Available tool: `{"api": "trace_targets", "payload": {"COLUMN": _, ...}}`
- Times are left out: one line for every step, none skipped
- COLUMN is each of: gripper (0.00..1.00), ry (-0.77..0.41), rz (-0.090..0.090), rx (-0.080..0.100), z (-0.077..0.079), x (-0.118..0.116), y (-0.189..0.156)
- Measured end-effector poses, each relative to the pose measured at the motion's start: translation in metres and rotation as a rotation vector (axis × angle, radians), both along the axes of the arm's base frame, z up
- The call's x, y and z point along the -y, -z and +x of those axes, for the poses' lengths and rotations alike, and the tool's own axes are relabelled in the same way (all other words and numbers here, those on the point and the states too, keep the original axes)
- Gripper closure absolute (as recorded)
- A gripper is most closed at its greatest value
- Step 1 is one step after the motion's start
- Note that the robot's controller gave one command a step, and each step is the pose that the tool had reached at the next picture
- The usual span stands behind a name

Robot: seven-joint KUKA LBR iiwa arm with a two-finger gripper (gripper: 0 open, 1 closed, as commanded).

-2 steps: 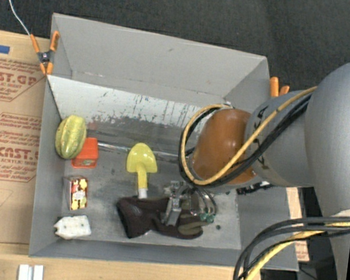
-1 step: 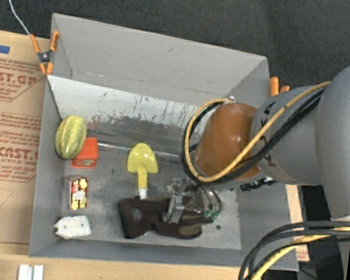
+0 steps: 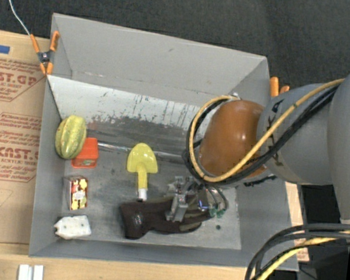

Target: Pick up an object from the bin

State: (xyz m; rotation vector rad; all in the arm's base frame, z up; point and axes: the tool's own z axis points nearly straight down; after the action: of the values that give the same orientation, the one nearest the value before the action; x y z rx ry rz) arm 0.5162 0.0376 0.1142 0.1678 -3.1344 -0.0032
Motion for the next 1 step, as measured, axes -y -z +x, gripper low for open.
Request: {"api": "trace_targets", "payload": {"gripper": 1.00, "ry": 0.034, "rz": 0.000, "rx": -0.010, "z": 0.0070, "x": -0.0069, "y": -0.0710}}
